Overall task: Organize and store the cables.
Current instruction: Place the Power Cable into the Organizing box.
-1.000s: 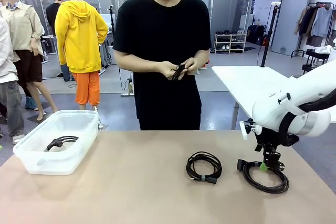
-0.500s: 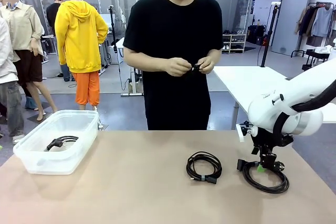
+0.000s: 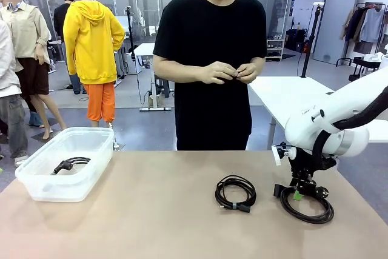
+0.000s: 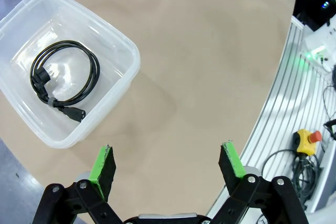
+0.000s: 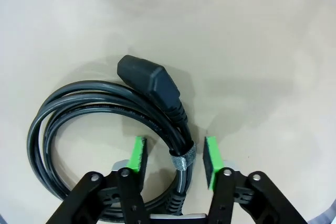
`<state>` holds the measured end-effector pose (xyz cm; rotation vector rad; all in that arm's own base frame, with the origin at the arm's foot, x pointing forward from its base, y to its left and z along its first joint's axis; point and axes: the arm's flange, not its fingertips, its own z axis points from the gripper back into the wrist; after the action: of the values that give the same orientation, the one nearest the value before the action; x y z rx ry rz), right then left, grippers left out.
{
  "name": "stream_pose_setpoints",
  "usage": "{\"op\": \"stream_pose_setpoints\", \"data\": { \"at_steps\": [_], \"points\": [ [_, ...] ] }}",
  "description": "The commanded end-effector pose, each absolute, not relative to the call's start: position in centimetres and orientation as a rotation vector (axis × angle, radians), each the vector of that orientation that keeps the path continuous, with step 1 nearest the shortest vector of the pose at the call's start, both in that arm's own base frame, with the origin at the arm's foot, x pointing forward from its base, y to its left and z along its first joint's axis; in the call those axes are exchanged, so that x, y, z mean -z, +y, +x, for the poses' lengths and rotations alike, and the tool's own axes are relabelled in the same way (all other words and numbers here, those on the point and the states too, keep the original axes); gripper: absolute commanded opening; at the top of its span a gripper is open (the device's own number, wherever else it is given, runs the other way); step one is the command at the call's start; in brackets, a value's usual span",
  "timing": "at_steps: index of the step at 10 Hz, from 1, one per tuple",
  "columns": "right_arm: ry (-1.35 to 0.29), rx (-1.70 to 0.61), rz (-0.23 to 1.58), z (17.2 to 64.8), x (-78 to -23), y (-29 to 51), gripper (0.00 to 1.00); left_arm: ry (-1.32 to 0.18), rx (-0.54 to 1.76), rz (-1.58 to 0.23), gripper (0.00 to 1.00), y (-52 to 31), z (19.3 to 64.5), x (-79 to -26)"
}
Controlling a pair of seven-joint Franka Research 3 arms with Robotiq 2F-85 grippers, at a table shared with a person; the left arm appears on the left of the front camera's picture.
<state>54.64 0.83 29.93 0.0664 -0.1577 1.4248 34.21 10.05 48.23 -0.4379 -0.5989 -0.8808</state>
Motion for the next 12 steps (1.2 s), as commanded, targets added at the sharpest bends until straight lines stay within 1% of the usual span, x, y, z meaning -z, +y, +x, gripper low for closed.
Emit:
{"op": "stream_pose_setpoints", "data": {
  "at_steps": [1,2,3,5,7,10,12],
  "points": [
    [-0.122,-1.41,0.062,55.3,-30.0,0.9,0.0,-0.611,0.89,-0.459,1.0,10.1,34.3,-48.2],
    [-0.117,-1.41,0.061,55.3,-30.2,1.0,0.04,-0.611,0.89,-0.459,1.0,10.1,34.3,-48.2],
    [-0.129,-1.393,0.06,55.3,-30.7,1.1,0.0,-0.611,0.89,-0.459,1.0,10.1,34.3,-48.2],
    [-0.126,-1.403,0.04,55.0,-32.4,1.3,0.0,-0.611,0.89,-0.459,1.0,10.1,34.3,-48.2],
    [-0.082,-1.43,0.042,54.1,-35.6,2.0,0.0,-0.611,0.89,-0.459,1.0,10.1,34.3,-48.2],
    [-0.126,-1.435,-0.003,52.4,-41.4,3.2,0.0,-0.611,0.89,-0.459,1.0,10.1,34.3,-48.2],
    [-0.153,-1.442,-0.008,51.2,-43.1,3.9,0.0,-0.611,0.89,-0.459,1.0,10.1,34.3,-48.2]
  ]
}}
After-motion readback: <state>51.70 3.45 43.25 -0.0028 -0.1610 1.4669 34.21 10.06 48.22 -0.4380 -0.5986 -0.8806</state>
